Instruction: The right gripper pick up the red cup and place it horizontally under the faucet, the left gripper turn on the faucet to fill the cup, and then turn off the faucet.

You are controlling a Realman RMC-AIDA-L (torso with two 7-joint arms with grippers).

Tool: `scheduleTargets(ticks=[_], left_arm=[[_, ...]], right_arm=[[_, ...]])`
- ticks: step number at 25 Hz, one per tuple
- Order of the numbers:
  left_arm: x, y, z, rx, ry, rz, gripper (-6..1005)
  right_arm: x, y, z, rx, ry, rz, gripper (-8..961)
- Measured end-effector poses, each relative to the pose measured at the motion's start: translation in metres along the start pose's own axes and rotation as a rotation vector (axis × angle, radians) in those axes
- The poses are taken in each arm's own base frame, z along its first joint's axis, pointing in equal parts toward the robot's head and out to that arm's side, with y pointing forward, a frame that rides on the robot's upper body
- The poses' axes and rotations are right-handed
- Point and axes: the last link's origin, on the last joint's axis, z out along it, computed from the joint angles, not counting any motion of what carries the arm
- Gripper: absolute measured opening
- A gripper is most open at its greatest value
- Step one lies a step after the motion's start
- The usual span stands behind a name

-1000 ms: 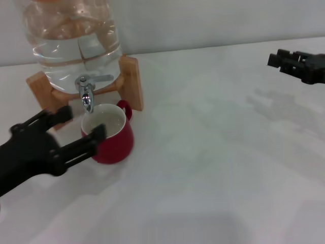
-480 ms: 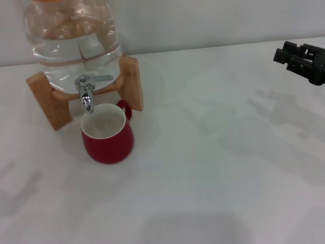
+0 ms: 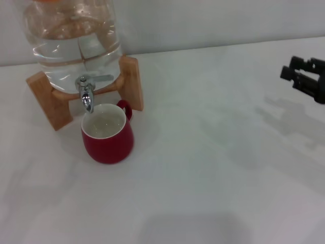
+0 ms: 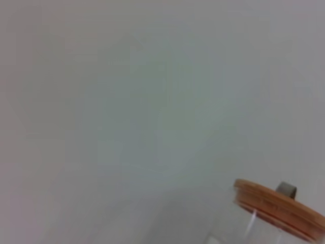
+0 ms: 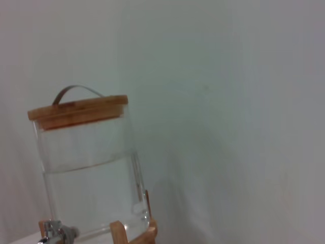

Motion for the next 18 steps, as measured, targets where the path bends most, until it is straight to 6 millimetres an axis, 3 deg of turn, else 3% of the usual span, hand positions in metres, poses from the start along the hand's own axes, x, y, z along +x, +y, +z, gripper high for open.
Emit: scheduleTargets(ticks=[6,18], left_arm=[[-0.002,-0.001,0.005,-0.008,-0.010,0.008,876],[-0.005,0.000,0.014,-0.031,-0.037,0.009,876]], right_arm=[[0.010,0.007,-0.005,0.020,-0.010,-0.026,402],[0.010,0.007,-0.003,0.016,-0.015,-0.020,402]])
